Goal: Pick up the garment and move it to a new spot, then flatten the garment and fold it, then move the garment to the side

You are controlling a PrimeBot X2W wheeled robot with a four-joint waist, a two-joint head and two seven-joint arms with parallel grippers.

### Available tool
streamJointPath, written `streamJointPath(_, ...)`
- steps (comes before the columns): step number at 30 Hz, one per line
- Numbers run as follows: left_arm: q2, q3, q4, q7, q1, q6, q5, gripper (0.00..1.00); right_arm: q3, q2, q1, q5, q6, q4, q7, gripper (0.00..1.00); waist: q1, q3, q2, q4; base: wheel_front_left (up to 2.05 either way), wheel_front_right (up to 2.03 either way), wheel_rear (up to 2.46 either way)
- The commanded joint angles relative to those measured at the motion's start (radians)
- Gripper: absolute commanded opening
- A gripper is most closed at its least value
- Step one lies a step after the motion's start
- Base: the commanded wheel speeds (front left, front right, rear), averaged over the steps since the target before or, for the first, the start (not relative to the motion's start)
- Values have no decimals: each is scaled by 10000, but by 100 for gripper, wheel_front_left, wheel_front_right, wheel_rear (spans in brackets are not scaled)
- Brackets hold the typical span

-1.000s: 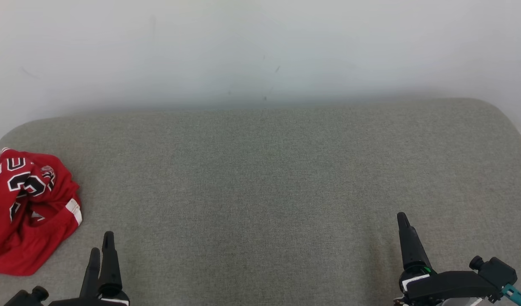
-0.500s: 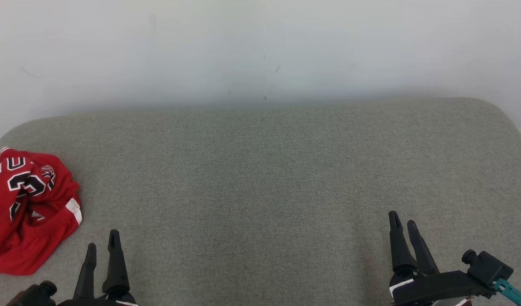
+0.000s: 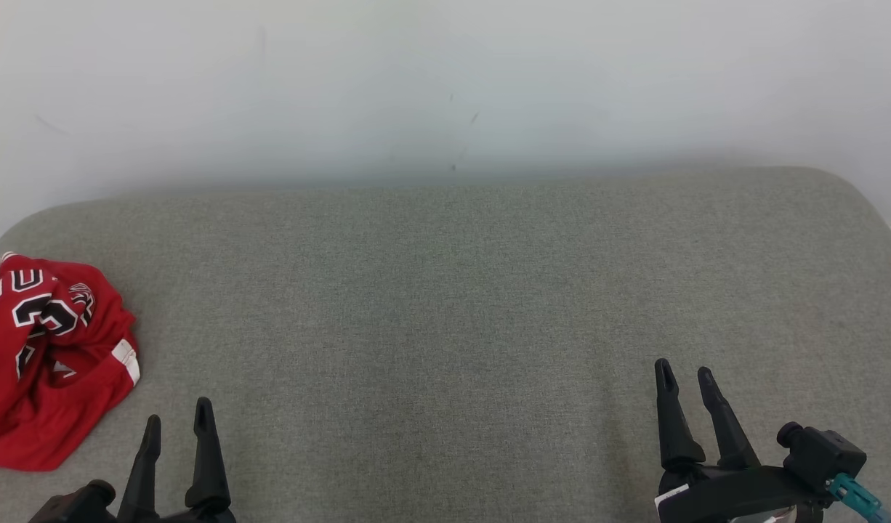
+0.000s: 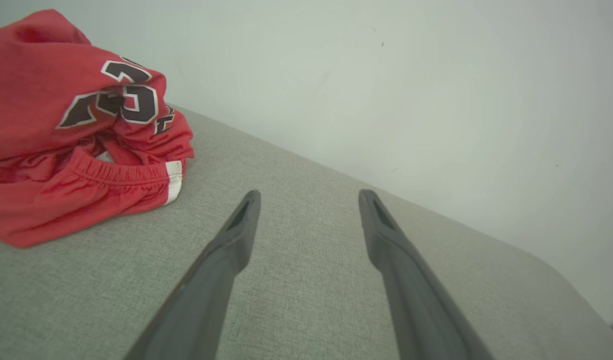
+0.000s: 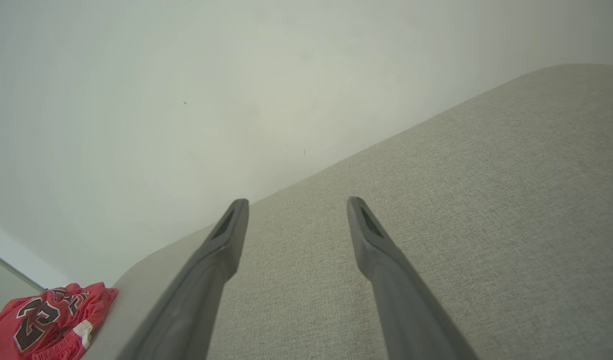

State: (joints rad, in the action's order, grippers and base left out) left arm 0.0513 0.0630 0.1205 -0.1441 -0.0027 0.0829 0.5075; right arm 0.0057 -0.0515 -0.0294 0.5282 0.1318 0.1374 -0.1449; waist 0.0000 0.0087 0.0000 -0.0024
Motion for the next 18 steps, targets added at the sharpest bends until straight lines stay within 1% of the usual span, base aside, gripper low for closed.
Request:
streamJointPath(1, 79, -4, -146, -92, 31, -15, -299, 100, 30, 3, 12, -300, -12, -128, -92, 100, 0, -4, 0, 1, 0, 0, 0)
streamJointPath(18, 168, -113, -390, -512, 216, 33, -1956, 100, 162, 15, 149, -2104, -14, -245, -512, 100, 0, -39, 0, 78, 0, 0, 0)
